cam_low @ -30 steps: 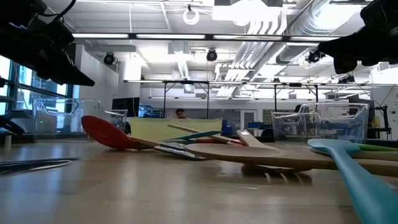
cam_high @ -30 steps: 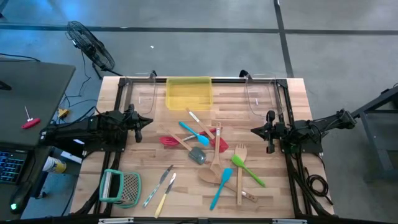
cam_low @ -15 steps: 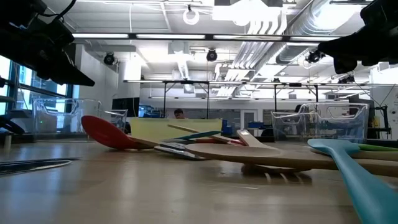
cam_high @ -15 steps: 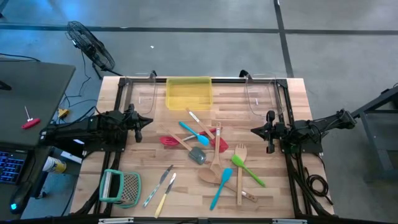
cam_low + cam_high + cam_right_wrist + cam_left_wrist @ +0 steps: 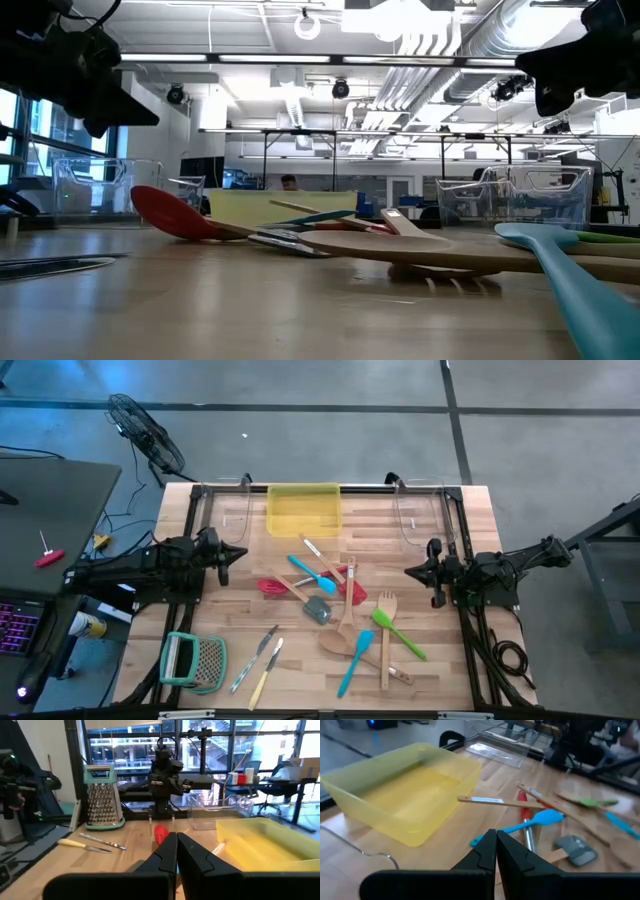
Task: Pick & Place Kitchen Items
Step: Put the green spatula into the yellow bin
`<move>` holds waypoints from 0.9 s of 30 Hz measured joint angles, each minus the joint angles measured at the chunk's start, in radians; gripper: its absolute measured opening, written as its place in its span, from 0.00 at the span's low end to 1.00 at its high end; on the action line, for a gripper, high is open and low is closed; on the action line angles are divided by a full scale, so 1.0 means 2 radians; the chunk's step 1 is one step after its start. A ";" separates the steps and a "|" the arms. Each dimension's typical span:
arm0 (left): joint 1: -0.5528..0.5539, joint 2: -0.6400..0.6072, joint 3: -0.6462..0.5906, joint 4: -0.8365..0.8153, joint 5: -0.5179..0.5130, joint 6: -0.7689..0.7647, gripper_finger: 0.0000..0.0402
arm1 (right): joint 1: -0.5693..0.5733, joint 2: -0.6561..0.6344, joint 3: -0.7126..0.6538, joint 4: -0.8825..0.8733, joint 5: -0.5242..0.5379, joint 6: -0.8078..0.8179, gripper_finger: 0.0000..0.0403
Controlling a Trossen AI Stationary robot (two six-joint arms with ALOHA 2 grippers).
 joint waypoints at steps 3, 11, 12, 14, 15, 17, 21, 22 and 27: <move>0.000 0.000 0.000 0.000 0.006 -0.032 0.03 | 0.000 0.000 0.000 0.008 -0.028 0.010 0.01; 0.000 0.000 0.000 0.000 -0.011 -0.037 0.03 | 0.000 0.002 0.000 -0.014 0.011 0.088 0.07; 0.000 0.000 0.000 0.000 -0.011 -0.038 0.03 | 0.000 0.004 0.000 -0.014 0.020 0.089 0.09; 0.000 0.000 0.000 0.000 -0.011 -0.038 0.03 | 0.000 0.004 0.000 -0.014 0.032 0.088 0.14; 0.000 0.000 0.000 0.000 -0.011 -0.038 0.03 | 0.000 0.004 0.000 -0.014 0.040 0.085 0.17; 0.000 0.000 0.000 0.006 -0.011 -0.038 0.03 | 0.000 0.006 0.000 -0.015 0.053 0.081 0.24; 0.000 0.000 0.000 0.023 0.025 -0.075 0.03 | 0.000 0.006 0.000 -0.009 0.058 0.062 0.37; 0.000 0.000 0.000 0.030 0.032 -0.075 0.03 | 0.000 0.007 0.000 -0.002 0.061 0.055 0.40; 0.000 0.000 0.000 0.073 0.075 -0.072 0.05 | 0.000 0.007 0.000 0.026 0.061 0.028 0.51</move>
